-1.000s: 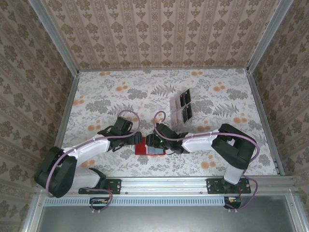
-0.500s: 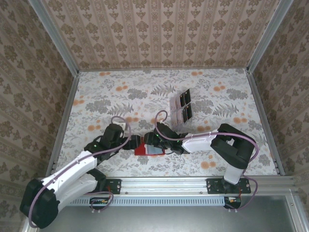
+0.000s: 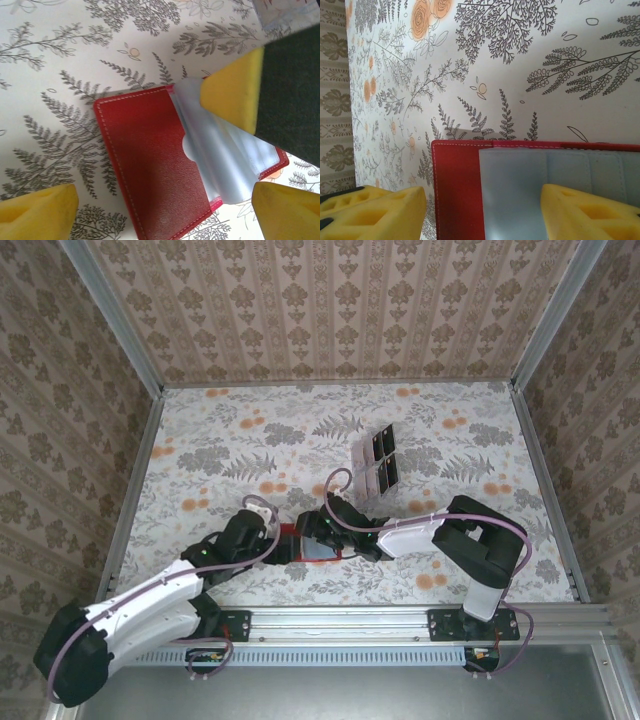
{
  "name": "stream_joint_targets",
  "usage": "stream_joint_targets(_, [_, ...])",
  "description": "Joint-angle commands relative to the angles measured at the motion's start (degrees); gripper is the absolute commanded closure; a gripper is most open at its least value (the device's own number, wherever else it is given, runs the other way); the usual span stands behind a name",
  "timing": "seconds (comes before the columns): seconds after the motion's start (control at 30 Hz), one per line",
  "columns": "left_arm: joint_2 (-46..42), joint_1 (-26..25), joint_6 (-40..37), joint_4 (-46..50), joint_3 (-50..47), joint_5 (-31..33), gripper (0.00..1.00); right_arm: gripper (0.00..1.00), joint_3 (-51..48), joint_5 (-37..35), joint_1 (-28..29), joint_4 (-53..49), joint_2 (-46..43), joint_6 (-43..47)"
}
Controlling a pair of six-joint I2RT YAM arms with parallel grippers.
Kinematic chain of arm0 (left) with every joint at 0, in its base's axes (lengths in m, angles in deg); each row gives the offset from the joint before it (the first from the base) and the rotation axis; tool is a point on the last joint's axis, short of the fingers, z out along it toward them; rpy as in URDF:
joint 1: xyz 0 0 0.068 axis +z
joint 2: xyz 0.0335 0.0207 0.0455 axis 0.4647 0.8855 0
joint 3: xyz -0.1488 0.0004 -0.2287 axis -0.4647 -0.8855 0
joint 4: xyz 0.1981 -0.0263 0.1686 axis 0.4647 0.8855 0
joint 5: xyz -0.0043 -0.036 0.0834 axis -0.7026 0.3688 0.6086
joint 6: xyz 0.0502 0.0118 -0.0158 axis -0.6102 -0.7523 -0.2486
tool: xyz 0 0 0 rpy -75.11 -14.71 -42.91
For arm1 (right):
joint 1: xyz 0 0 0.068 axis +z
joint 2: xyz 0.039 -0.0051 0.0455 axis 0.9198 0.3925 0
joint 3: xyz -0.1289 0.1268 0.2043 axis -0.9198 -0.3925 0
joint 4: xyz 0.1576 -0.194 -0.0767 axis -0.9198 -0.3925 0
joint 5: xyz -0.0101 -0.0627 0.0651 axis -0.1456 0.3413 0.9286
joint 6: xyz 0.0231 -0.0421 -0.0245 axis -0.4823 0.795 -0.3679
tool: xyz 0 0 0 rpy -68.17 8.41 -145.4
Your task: Put the credit cards into the card holder
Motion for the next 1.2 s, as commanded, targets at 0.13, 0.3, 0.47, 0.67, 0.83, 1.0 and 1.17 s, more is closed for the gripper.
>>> stream_joint_targets(0.13, [2.3,-3.6,1.4,-3.8,0.9,4.0,0.08,0.36,-1.1,2.0,0.5,-0.2,2.5,-3.6])
stream_joint_targets(0.3, [4.4,-4.2,1.3,-5.6,1.6,4.8,0.08,0.36,-1.7,2.1,0.5,0.8,2.8,-4.3])
stream_joint_targets(0.47, [7.6,-5.2,1.1,-7.7,2.6,5.4,0.08,0.36,-1.9,2.1,0.4,1.2,3.0,-4.6])
stream_joint_targets(0.67, [11.1,-6.8,1.2,-8.7,3.1,7.5,0.08,0.36,-2.4,2.4,0.2,1.8,3.0,-4.9])
stream_joint_targets(0.83, [13.1,-7.5,1.9,-7.0,3.1,10.4,0.08,0.36,-3.0,2.5,0.1,2.3,2.3,-4.9])
stream_joint_targets(1.0, [15.2,-7.5,3.0,-5.1,2.8,12.4,0.1,0.36,-3.6,2.2,-0.2,1.9,0.5,-4.4])
stream_joint_targets(1.17, [16.4,-7.7,3.2,-5.0,2.4,13.2,0.1,0.35,-3.9,1.5,-0.3,0.4,-2.0,-3.5])
